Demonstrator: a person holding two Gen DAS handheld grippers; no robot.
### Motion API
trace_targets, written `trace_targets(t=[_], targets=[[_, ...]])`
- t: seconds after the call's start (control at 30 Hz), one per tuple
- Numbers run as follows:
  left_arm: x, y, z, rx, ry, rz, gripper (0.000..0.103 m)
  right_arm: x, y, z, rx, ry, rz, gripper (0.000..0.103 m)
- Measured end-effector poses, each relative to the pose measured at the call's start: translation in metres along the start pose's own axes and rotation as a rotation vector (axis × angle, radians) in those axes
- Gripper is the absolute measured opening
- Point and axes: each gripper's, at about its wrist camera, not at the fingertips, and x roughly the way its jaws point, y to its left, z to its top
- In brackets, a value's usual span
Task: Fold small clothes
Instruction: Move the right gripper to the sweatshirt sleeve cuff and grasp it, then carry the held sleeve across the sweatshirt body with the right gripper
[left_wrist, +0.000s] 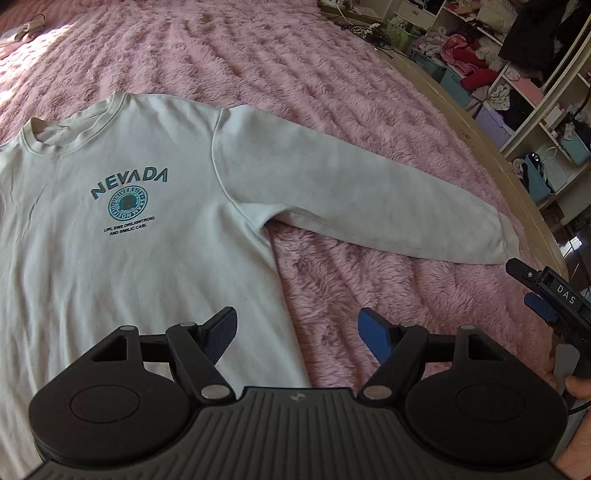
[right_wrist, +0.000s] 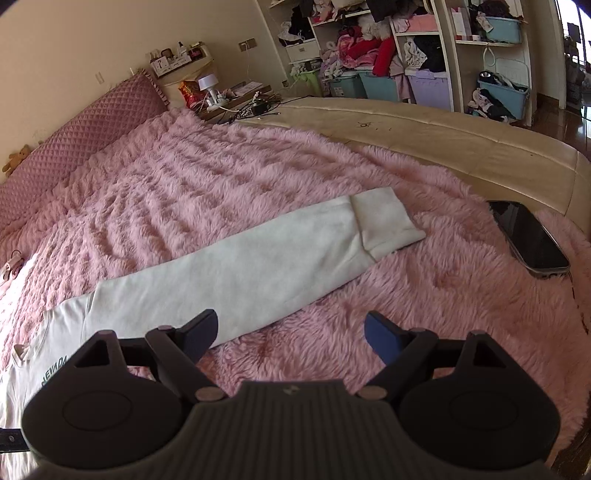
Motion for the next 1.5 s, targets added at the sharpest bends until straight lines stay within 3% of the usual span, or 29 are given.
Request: trace_targets(t=[0.1,0.2,0.33,0.47,0.53,0.6,0.63,0.67,0.7,0.73,1.0,1.23,1.33,1.5], targets=[[0.031,0.000,0.019,-0.015,-0.067,-0.144,0.087,0.027,-0.025,0.009,0.077,-0.031,-0.003,0.082],[0.069,0.001,0.039,-0.034,-0.067,-0.251,0.083,0.044,-0.052,0.014,0.207,-0.071,0.009,0.082],[0.104,-0.001,0.057,-0.048,-0.068,-0.265,0.083,0.072,-0.081,0.021,0.371,-0.064,0.061,0.082],[0.123,0.000,0.064,-0.061,-0.040,-0.261,0.083,0.082,-0.084,0.030,0.393,-0.128,0.063,0.081],[0.130,0.000,0.065,-0.072,-0.031,-0.256,0.084,0.087,-0.083,0.037,0.399,-0.145,0.068,0.076],[0.134,0.000,0.065,-0.075,-0.030,-0.251,0.085,0.094,-0.083,0.043,0.409,-0.140,0.070,0.059],[0.136,0.000,0.065,-0.073,-0.030,-0.250,0.087,0.098,-0.081,0.046,0.406,-0.130,0.064,0.043],[0.137,-0.001,0.065,-0.073,-0.027,-0.249,0.088,0.101,-0.080,0.048,0.402,-0.125,0.044,0.034],[0.137,-0.002,0.064,-0.069,-0.025,-0.242,0.088,0.102,-0.078,0.049,0.400,-0.122,0.026,0.014],[0.137,-0.004,0.063,-0.057,-0.022,-0.233,0.088,0.104,-0.078,0.050,0.403,-0.121,0.023,0.003],[0.130,-0.005,0.062,0.006,-0.044,-0.229,0.089,0.087,-0.069,0.056,0.378,-0.167,0.037,0.002],[0.082,0.034,0.056,-0.066,-0.094,-0.242,0.089,0.045,-0.005,0.079,0.276,-0.237,0.178,0.002],[0.052,0.068,0.042,-0.100,-0.132,-0.218,0.089,0.033,0.039,0.085,0.259,-0.223,0.292,0.002],[0.002,0.138,0.015,-0.162,-0.183,-0.126,0.089,0.008,0.149,0.081,0.144,-0.223,0.473,0.002]])
